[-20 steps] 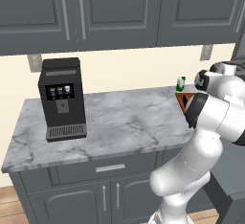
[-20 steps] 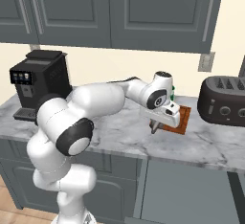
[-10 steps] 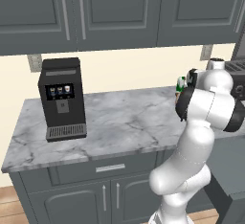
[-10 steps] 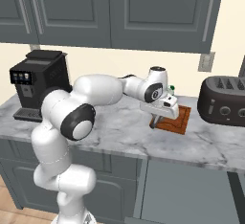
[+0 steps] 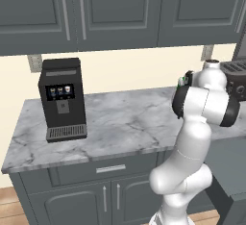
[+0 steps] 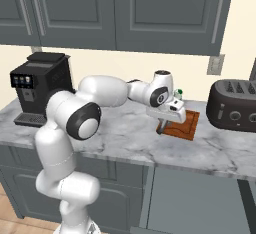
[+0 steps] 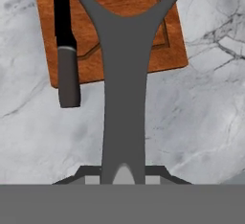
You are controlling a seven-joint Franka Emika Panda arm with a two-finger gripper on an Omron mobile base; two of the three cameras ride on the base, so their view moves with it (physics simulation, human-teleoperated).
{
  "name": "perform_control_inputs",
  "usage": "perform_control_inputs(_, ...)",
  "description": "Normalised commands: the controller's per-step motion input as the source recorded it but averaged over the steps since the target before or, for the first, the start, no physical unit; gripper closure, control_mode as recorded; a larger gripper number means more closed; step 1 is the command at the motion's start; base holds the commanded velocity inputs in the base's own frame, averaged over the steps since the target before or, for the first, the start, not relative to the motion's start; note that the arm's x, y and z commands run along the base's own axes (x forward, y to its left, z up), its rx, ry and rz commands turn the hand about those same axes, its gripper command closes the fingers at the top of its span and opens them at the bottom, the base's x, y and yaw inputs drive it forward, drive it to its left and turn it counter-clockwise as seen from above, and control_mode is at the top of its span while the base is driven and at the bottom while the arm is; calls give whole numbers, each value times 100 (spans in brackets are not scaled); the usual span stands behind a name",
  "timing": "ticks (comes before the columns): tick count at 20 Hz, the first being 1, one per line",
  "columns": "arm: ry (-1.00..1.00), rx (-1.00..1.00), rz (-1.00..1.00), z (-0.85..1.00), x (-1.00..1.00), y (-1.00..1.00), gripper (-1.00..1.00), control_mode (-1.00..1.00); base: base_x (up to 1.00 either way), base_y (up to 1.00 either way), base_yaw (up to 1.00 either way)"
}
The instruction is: Open the drawer on the right and place the cutting tools on the cutting board.
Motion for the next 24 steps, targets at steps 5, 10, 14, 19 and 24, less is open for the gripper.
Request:
perform_control_inputs(5,0,0,0,-9,20,0,100,-100,0,0,0)
perform_control_inputs(10,0,0,0,0,32,-3,100,-100,0,0,0)
perform_control_inputs(14,0,0,0,-2,37,-13,100,-100,0,0,0)
perform_control_inputs(19,0,0,0,-11,33,-17,100,-100,0,0,0)
perform_control_inputs(24,0,0,0,-21,30,-19,100,-100,0,0,0)
